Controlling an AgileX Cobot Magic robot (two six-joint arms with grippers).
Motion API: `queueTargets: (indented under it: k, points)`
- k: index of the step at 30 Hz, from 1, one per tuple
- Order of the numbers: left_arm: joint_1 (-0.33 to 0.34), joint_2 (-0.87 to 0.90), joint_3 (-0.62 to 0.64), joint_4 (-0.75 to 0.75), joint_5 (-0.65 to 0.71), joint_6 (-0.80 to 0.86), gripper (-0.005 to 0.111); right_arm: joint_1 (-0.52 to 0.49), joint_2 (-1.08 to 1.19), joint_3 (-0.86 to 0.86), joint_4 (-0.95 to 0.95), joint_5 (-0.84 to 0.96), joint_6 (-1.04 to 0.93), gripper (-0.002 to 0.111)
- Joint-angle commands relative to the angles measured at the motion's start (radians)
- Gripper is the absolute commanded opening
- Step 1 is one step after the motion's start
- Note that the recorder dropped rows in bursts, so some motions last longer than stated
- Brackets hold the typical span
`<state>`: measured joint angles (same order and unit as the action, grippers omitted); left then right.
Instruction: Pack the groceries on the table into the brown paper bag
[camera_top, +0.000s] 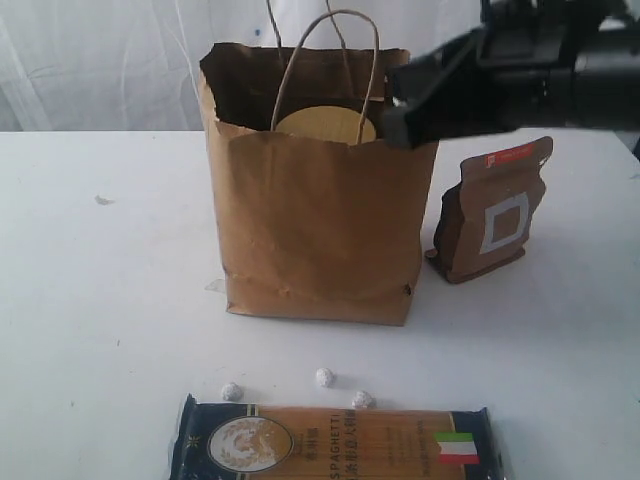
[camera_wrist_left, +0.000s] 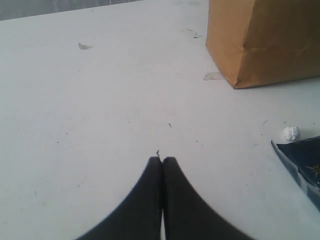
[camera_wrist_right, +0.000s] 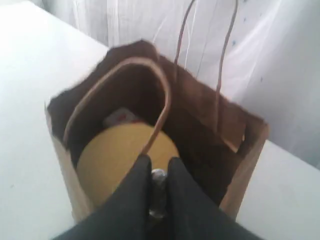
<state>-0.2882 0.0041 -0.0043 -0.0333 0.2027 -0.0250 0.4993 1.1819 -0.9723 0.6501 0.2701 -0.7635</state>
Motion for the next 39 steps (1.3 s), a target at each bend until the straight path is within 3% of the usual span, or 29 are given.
queueTargets:
  k: [1, 9, 11, 14, 16, 23, 34, 39]
  points:
    - [-0.004, -0.004, 0.004, 0.002, 0.000, -0.001, 0.000, -0.003, 0.076, -0.118, 0.001, -0.012, 0.012, 0.000]
    - [-0.004, -0.004, 0.004, 0.002, 0.000, -0.001, 0.000, -0.084, 0.250, -0.183, -0.057, 0.039, 0.095, 0.001]
    - [-0.004, -0.004, 0.004, 0.002, 0.000, 0.003, 0.000, -0.084, 0.250, -0.183, -0.057, 0.052, 0.095, 0.013]
    - [-0.004, -0.004, 0.004, 0.002, 0.000, 0.003, 0.000, -0.084, 0.244, -0.183, -0.057, 0.057, 0.088, 0.055]
    - [-0.004, -0.004, 0.004, 0.002, 0.000, 0.003, 0.000, -0.084, 0.235, -0.184, -0.057, 0.057, 0.088, 0.063]
    - [-0.004, -0.004, 0.004, 0.002, 0.000, 0.003, 0.000, -0.084, 0.151, -0.184, -0.059, 0.065, 0.088, 0.064]
    - [-0.004, -0.004, 0.004, 0.002, 0.000, 0.003, 0.000, -0.084, -0.111, -0.153, -0.088, 0.244, 0.088, 0.064]
    - [-0.004, -0.004, 0.004, 0.002, 0.000, 0.003, 0.000, -0.084, -0.229, -0.101, -0.144, 0.280, 0.177, 0.064]
